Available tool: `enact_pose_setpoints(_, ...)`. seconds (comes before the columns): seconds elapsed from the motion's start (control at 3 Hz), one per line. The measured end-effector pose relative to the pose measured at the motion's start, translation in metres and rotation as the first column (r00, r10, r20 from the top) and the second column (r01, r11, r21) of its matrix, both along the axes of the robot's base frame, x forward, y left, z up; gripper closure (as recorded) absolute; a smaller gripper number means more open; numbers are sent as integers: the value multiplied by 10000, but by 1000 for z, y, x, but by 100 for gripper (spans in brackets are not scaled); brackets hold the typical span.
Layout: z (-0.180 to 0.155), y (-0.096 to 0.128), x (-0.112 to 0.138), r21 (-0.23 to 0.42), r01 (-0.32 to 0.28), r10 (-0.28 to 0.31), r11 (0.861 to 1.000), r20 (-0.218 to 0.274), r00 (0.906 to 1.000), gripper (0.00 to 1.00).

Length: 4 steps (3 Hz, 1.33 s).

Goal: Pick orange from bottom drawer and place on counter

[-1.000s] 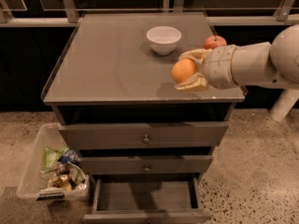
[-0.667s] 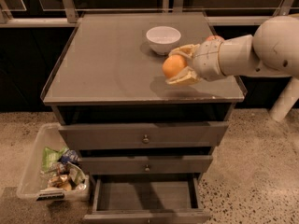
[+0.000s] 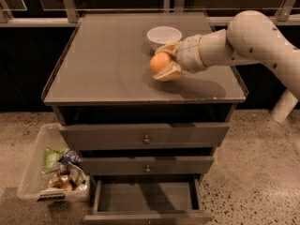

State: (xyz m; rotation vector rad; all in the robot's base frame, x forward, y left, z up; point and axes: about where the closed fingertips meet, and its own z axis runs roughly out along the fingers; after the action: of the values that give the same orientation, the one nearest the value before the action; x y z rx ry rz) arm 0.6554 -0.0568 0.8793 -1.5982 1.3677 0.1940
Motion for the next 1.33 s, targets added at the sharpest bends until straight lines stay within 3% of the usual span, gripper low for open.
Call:
enact_pose_setpoints(0.33,-11,16,17,-182,-226,220,9996,-290,9993,89)
enact_pose_setpoints(0.67,-10,20,18,-186,-280,275,9994,-292,9992,72)
enact_pose_setpoints(1.33,-10,20,18,-186,-282,276,9994,-293,9992,24)
